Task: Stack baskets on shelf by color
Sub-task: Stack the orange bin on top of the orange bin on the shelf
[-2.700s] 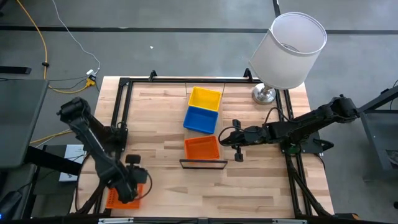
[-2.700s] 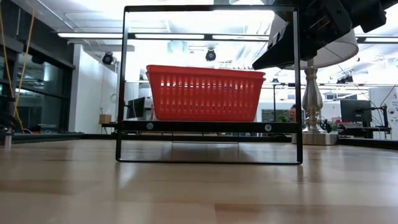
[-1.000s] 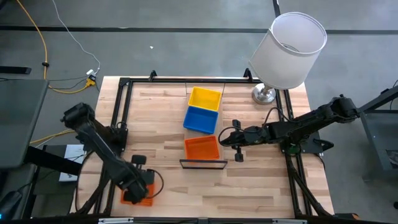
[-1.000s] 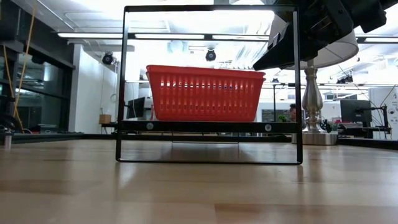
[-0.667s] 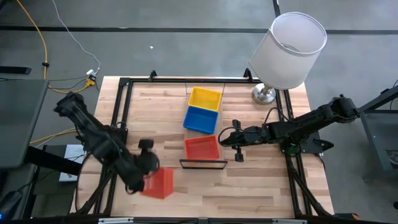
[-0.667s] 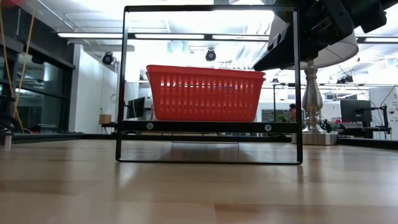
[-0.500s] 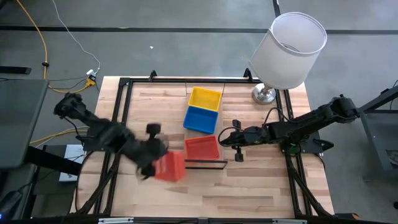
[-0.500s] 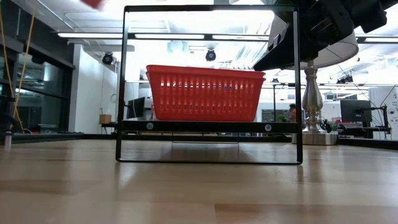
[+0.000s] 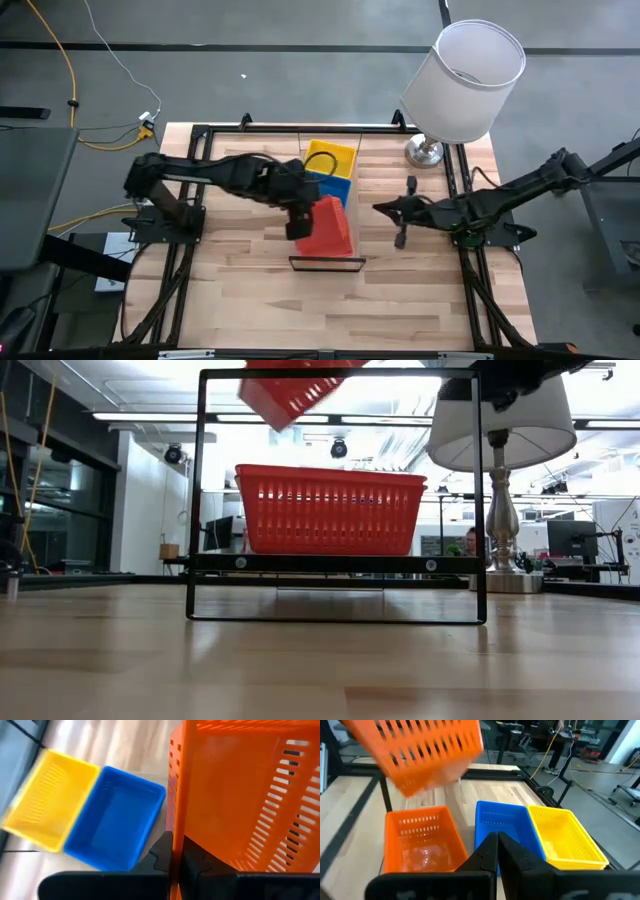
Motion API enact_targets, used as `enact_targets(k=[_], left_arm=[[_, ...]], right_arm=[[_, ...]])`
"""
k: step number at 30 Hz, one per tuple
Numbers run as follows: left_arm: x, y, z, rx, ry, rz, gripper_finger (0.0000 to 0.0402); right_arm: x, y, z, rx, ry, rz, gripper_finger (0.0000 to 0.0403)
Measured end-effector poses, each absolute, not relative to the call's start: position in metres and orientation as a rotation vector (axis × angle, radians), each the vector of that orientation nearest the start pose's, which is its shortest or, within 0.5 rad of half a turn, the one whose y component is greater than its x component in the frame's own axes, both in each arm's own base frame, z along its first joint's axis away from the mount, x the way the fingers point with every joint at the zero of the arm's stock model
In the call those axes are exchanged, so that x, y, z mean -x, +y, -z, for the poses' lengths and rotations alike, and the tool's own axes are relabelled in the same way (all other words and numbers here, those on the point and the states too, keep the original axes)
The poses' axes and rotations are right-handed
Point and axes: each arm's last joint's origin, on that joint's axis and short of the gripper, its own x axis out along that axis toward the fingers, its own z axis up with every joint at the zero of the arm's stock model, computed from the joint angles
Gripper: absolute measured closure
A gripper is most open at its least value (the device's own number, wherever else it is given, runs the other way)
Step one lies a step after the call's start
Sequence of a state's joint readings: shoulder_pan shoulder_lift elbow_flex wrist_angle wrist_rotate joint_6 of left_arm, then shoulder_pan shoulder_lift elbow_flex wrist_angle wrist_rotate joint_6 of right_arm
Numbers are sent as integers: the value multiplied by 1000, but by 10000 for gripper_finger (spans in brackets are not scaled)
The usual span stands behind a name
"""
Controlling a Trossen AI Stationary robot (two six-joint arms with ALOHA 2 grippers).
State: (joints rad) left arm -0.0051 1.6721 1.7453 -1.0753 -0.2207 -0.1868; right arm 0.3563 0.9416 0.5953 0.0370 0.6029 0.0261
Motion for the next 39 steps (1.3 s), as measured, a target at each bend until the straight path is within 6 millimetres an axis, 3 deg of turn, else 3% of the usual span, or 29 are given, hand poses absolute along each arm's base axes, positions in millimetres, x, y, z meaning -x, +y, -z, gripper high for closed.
enact_targets(k=[6,10,21,31,39], left_arm=[[-371,16,-338,133,1098,-274,401],[-380,23,-325,131,1188,-295,401],[-389,31,-306,200,1263,-244,401],[-397,28,-293,105,1298,-129,401],[-409,28,-268,76,1360,-77,401]], right_arm=[[-182,58,-265,94,286,256,403],[-183,60,-258,87,338,257,403],[-188,62,-247,91,400,268,403],[-191,63,-243,102,419,269,403],[-190,63,-243,103,425,270,403]])
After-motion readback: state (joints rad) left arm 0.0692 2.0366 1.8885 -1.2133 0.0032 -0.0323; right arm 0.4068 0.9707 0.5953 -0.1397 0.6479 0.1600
